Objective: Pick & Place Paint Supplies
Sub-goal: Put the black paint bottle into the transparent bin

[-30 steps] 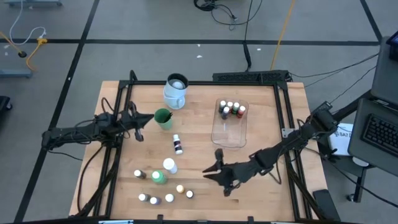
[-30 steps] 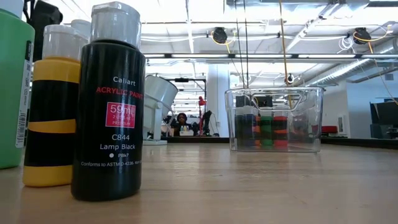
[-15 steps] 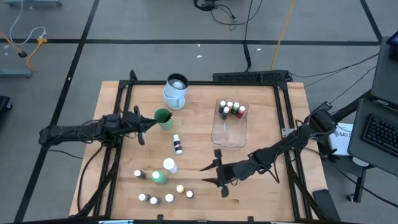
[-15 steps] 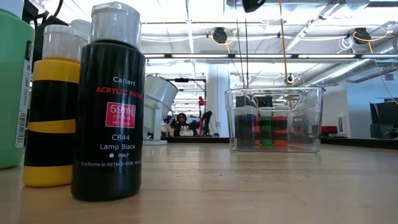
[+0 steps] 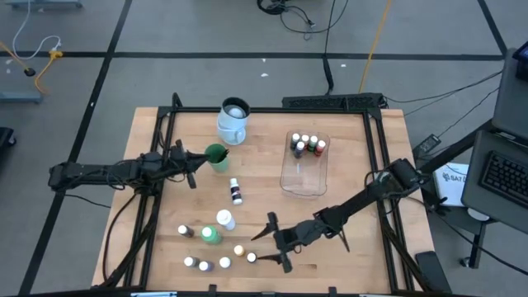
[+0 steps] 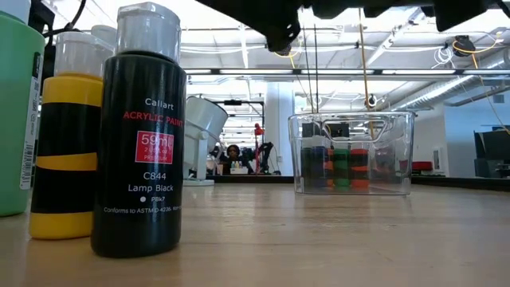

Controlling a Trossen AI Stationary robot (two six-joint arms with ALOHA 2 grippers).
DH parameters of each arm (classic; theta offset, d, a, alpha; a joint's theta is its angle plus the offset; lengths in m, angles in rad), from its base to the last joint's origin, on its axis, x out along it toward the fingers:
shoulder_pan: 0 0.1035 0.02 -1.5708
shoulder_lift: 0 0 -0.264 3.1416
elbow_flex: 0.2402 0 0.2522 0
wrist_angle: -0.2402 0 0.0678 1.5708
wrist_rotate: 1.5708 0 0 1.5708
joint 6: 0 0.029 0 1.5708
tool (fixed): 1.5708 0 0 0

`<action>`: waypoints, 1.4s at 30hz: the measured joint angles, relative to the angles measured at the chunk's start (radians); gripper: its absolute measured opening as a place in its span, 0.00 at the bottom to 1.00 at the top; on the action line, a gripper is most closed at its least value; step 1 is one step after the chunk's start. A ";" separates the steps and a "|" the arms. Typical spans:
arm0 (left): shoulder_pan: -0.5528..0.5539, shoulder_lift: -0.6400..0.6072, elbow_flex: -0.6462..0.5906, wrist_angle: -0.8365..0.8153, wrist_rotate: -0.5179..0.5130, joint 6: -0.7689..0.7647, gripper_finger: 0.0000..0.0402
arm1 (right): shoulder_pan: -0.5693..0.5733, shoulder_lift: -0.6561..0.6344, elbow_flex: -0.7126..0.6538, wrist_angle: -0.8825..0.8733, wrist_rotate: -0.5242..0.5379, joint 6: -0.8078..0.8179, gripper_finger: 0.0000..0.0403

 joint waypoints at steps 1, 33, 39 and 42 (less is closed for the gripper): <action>0.000 0.005 0.000 0.001 -0.006 0.000 0.05 | -0.002 0.014 0.017 -0.029 -0.007 0.006 0.66; 0.000 0.007 0.000 0.016 -0.015 0.041 0.05 | -0.026 0.138 0.096 -0.101 -0.139 0.091 0.66; 0.000 0.007 0.000 0.013 -0.014 0.041 0.05 | -0.028 0.165 0.140 -0.105 -0.156 0.078 0.66; 0.000 0.007 0.000 0.007 -0.014 0.041 0.05 | -0.029 0.167 0.141 -0.113 -0.155 0.070 0.66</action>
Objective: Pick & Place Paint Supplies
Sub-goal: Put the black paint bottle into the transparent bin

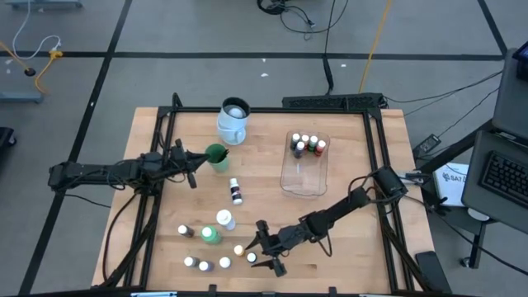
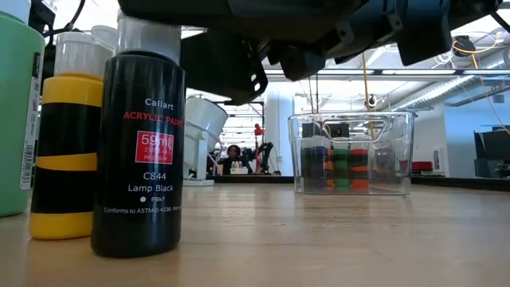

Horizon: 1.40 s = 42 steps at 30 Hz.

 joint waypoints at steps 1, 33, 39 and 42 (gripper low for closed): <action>0.000 0.000 0.000 -0.004 0.000 0.000 0.05 | 0.000 0.000 0.000 -0.001 0.000 -0.004 0.66; 0.000 0.000 0.000 -0.025 0.003 -0.001 0.05 | 0.099 -0.597 -0.039 -0.605 0.347 -0.238 0.27; 0.000 0.000 0.000 -0.026 0.003 -0.001 0.05 | 0.082 -0.982 -0.264 -0.704 0.622 -0.252 0.27; 0.000 0.000 0.000 -0.026 0.003 -0.006 0.05 | -0.011 -1.146 -0.414 -0.680 0.639 -0.246 0.27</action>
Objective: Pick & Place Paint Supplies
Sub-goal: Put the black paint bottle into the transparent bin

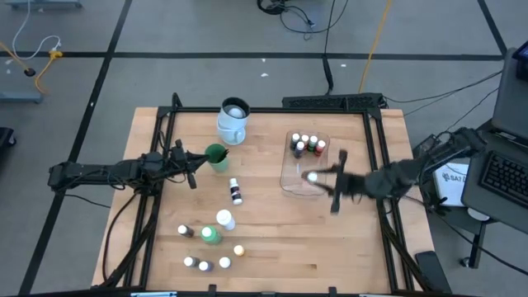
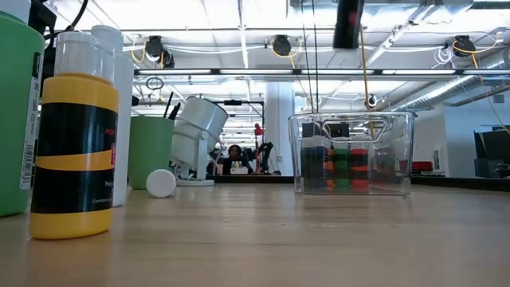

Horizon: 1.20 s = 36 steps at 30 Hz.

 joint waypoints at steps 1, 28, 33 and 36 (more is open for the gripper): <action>0.000 0.000 0.000 0.000 0.000 0.000 0.05 | -0.040 -0.047 -0.048 0.013 -0.036 0.009 0.27; 0.000 0.000 0.000 0.013 -0.005 0.015 0.05 | -0.567 -0.039 -0.550 0.391 -0.226 0.100 0.27; 0.000 0.000 0.000 0.012 -0.005 0.016 0.05 | -0.584 0.046 -0.550 0.446 -0.222 0.117 0.27; 0.000 0.000 0.000 0.012 -0.005 0.016 0.05 | -0.596 0.094 -0.550 0.484 -0.219 0.123 0.27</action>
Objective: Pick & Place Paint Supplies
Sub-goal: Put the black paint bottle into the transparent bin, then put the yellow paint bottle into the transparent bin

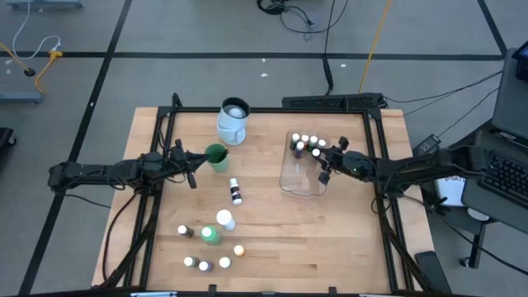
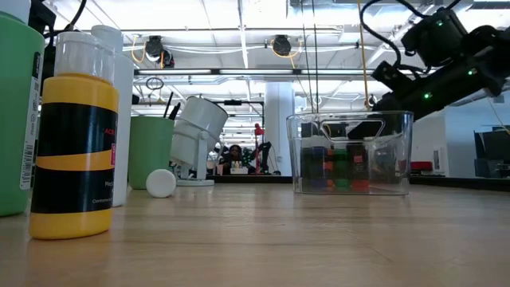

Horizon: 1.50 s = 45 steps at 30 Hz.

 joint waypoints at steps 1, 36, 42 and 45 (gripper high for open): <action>0.000 0.000 0.000 0.000 0.000 0.000 0.05 | -0.004 0.015 0.000 0.012 0.000 0.001 0.27; 0.000 0.000 0.000 -0.005 0.000 -0.005 0.05 | 0.226 0.064 0.250 0.044 -0.135 -0.053 0.59; 0.000 0.000 0.000 0.000 0.000 -0.005 0.05 | 0.391 0.313 0.467 0.024 -0.242 -0.043 0.60; 0.000 0.000 0.000 0.000 0.000 -0.016 0.05 | 0.446 0.461 0.580 0.025 -0.328 -0.067 0.61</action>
